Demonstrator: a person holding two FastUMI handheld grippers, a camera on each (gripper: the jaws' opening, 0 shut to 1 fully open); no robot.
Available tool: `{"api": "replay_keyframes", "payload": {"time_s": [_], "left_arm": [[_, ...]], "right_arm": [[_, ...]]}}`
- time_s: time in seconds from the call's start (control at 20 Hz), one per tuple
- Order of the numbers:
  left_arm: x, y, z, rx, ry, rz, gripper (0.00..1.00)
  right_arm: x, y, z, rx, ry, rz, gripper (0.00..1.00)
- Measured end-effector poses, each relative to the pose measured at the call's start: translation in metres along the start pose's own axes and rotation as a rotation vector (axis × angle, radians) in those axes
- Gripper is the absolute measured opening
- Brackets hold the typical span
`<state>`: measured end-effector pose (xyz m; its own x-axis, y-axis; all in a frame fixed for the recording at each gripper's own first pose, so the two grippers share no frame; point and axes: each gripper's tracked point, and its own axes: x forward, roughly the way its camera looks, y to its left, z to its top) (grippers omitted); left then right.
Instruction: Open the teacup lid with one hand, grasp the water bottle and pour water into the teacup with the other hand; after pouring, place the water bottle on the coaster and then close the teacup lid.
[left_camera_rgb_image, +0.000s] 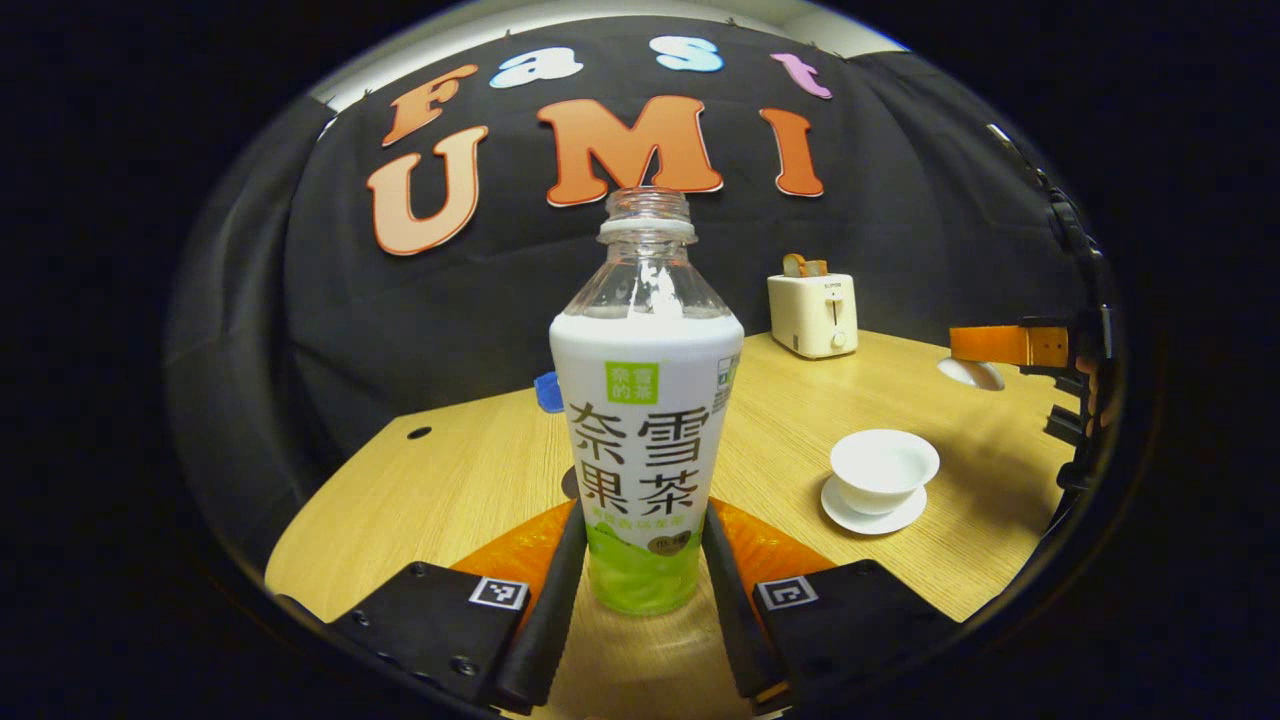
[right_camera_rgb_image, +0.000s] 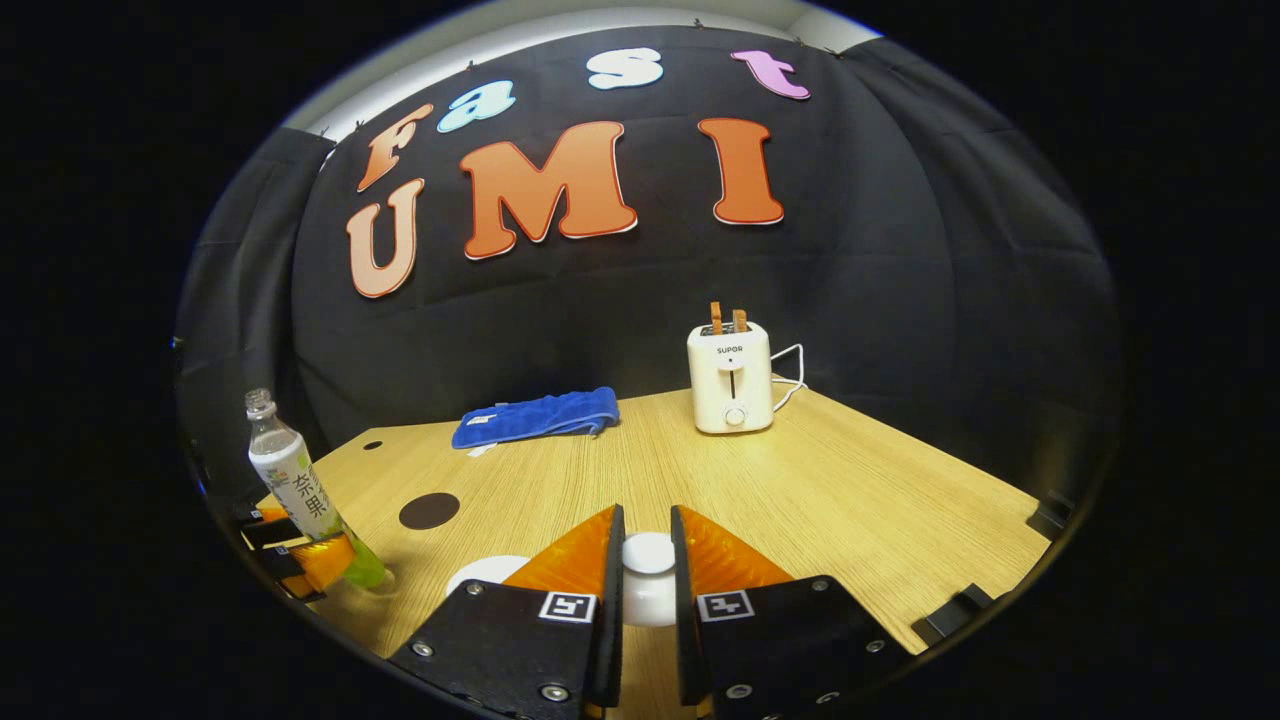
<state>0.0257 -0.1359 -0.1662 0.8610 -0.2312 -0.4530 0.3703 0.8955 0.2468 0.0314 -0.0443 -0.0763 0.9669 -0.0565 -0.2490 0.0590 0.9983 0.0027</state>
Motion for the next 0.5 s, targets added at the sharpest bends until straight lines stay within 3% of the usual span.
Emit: {"api": "replay_keyframes", "payload": {"time_s": [0.2, 0.5], "left_arm": [[0.004, -0.014, 0.001, 0.109, 0.045, -0.041, 0.67], [0.011, -0.018, 0.021, 0.375, 0.043, -0.022, 0.67]], "right_arm": [[-0.001, -0.006, 0.002, 0.011, -0.006, -0.008, 0.23], [-0.002, -0.02, 0.003, 0.027, -0.005, -0.031, 0.22]]}}
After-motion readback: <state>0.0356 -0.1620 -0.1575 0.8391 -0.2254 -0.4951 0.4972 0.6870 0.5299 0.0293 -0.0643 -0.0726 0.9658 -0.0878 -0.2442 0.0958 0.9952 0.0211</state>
